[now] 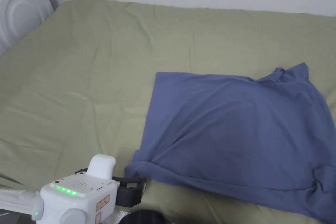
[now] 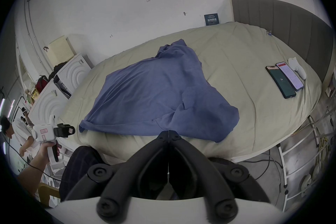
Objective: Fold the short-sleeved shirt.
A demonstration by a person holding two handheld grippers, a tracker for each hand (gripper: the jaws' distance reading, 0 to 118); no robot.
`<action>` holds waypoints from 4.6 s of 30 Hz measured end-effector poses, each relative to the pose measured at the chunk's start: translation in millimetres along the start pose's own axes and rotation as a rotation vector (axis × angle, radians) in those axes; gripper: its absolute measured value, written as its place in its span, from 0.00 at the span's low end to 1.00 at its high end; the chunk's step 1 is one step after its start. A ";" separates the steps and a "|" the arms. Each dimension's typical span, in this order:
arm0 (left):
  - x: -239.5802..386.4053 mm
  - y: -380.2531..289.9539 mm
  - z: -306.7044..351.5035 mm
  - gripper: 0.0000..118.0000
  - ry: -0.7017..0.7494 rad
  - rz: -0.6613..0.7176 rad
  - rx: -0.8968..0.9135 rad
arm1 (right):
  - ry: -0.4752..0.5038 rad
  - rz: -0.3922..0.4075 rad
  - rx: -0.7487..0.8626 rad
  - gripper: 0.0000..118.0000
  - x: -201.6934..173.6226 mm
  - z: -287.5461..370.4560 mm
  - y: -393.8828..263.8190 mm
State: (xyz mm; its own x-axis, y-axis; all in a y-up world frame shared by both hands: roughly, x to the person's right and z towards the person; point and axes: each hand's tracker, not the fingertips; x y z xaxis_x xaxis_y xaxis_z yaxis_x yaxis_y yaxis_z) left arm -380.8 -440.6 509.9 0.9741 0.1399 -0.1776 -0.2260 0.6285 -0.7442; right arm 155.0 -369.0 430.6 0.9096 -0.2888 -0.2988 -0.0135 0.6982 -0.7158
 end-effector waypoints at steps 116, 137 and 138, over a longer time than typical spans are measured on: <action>14.3 102.9 -136.5 0.88 0.217 0.043 -0.037 | -0.081 0.098 0.057 0.00 10.7 -44.2 19.5; 33.5 124.5 -69.3 0.08 0.071 0.046 0.126 | -0.117 0.157 0.031 0.43 37.3 -94.6 73.0; 32.6 125.7 -69.1 0.08 0.074 0.046 0.128 | -0.133 0.151 0.025 0.81 43.2 -102.9 78.9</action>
State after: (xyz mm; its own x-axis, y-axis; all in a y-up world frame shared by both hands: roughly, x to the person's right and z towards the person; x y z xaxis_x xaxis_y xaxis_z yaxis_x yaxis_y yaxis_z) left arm -377.9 -410.0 366.1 0.9585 0.1170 -0.2601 -0.2629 0.7159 -0.6468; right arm 150.4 -393.8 296.3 0.9449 -0.0916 -0.3143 -0.1451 0.7434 -0.6529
